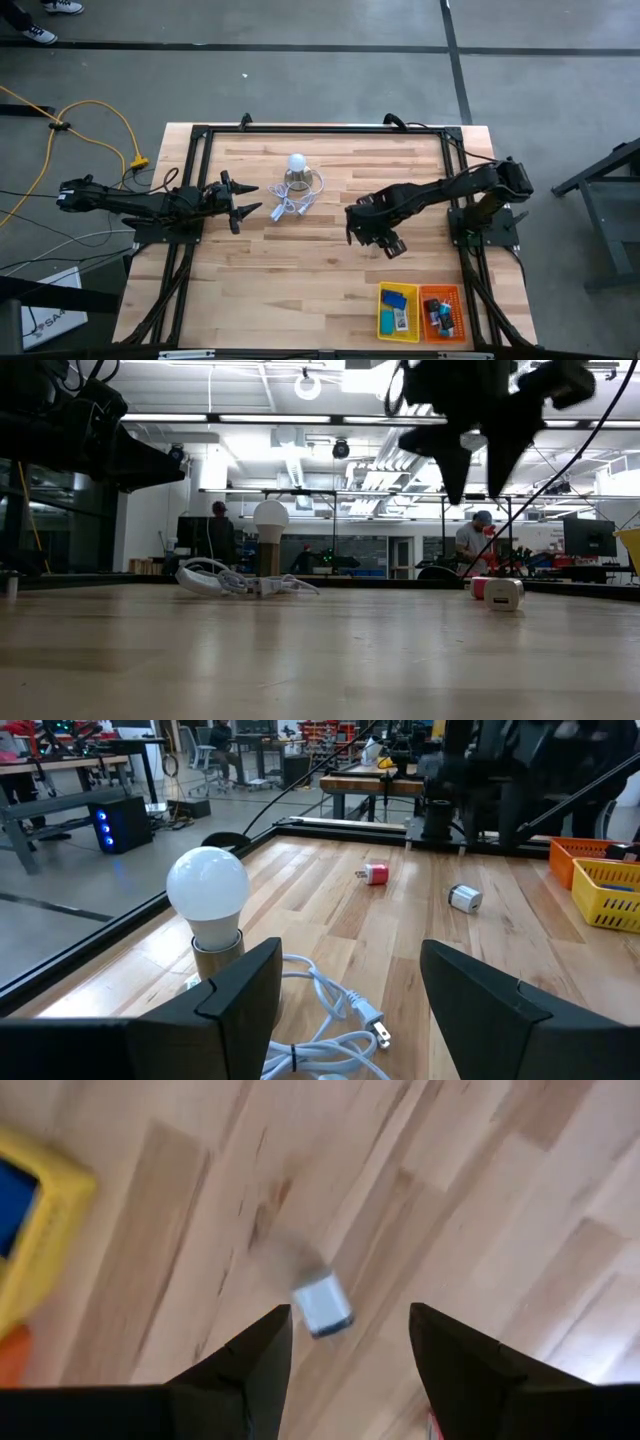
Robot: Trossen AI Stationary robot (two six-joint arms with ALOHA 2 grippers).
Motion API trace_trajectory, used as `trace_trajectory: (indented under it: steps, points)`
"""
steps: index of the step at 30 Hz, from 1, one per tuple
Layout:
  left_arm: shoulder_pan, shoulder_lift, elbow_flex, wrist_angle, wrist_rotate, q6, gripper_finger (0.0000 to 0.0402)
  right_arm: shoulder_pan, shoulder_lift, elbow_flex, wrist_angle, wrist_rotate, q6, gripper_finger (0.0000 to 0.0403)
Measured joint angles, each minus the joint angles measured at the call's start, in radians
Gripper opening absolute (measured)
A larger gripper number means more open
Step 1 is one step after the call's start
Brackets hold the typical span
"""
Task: Pick & Place Office items
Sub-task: Put the white charger adapter into the orange basket
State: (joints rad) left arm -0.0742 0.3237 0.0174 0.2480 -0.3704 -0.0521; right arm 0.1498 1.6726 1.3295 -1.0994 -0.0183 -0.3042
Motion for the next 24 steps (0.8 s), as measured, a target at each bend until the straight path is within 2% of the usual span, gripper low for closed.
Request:
trace_trajectory:
  steps: [7,16,24]
  points:
    - [0.0,0.0,0.0,0.0,0.0,0.0,0.023,-0.039,0.001,-0.105,0.068,-0.065,-0.052,0.019]
    - [0.0,0.0,0.0,0.0,0.0,0.0,0.023,-0.055,0.001,-0.191,0.173,-0.064,-0.136,0.019]
    - [0.0,0.0,0.0,0.0,0.0,0.0,0.023,-0.053,0.001,-0.267,0.247,-0.067,-0.142,0.019]
